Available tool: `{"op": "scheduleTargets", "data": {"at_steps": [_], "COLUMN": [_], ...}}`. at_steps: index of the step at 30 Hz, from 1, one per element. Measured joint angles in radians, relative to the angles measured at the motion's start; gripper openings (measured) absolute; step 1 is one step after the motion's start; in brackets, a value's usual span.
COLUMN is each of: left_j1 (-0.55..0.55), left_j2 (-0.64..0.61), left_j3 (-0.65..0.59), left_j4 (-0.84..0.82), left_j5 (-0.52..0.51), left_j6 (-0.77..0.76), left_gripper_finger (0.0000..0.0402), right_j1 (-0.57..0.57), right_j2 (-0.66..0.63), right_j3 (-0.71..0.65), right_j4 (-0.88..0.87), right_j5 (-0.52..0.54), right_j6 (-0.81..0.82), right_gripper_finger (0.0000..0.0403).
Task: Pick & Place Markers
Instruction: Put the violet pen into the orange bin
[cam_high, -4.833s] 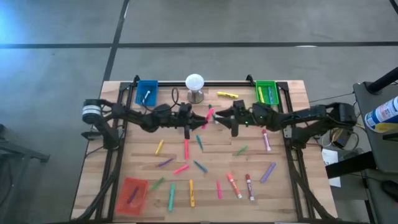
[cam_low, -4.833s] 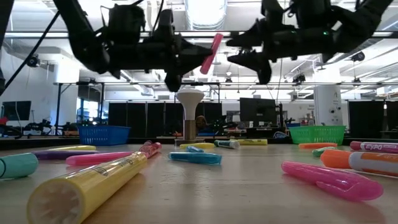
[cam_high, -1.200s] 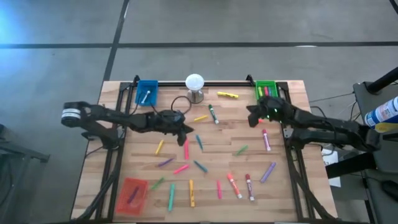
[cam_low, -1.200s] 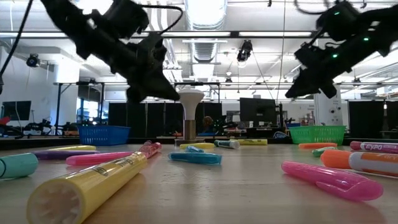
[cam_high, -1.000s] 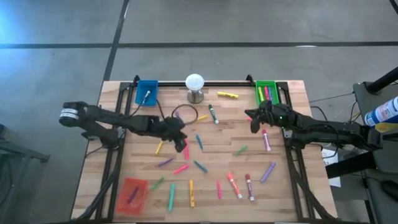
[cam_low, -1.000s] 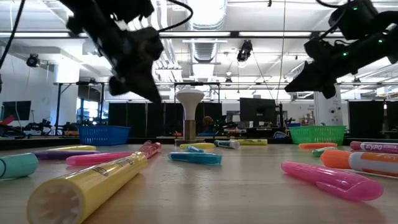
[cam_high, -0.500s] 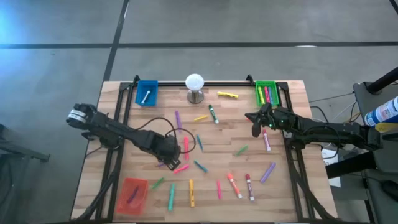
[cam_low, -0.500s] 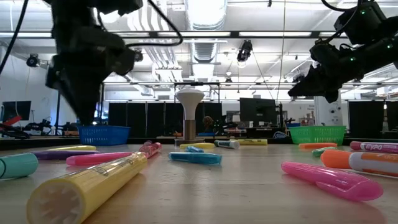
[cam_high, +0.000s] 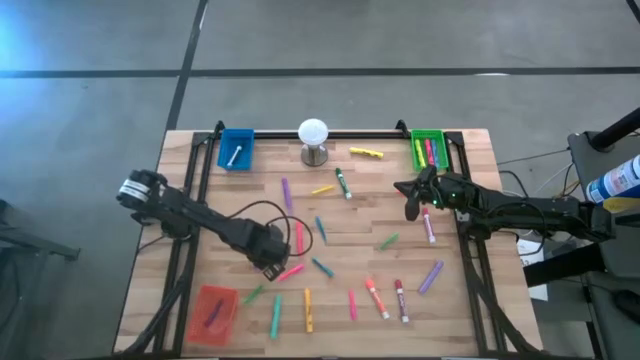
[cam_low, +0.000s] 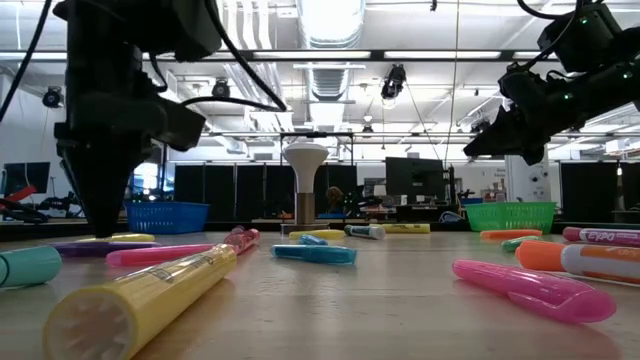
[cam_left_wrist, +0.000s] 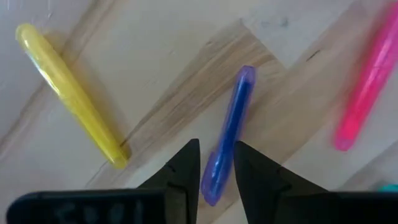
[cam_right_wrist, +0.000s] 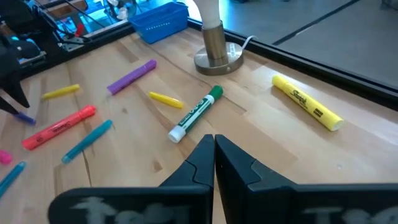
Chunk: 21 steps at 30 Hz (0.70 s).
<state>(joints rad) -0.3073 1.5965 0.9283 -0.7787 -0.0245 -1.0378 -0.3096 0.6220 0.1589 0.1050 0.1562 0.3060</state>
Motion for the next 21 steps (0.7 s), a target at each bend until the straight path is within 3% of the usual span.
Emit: {"op": "scheduleTargets", "data": {"at_steps": [11, 21], "left_j1": [-0.001, 0.002], "left_j2": [0.039, 0.038], "left_j3": [-0.047, -0.049], "left_j4": [0.113, 0.116], "left_j5": [-0.013, -0.012], "left_j6": [0.037, 0.037], "left_gripper_finger": [0.0092, 0.0091], "right_j1": [0.000, 0.000], "right_j2": [0.002, 0.003], "right_j3": [0.000, -0.002], "right_j4": [0.006, 0.010], "right_j5": [0.000, 0.000], "right_j6": [0.000, 0.002], "right_gripper_finger": [0.0008, 0.0008]}}
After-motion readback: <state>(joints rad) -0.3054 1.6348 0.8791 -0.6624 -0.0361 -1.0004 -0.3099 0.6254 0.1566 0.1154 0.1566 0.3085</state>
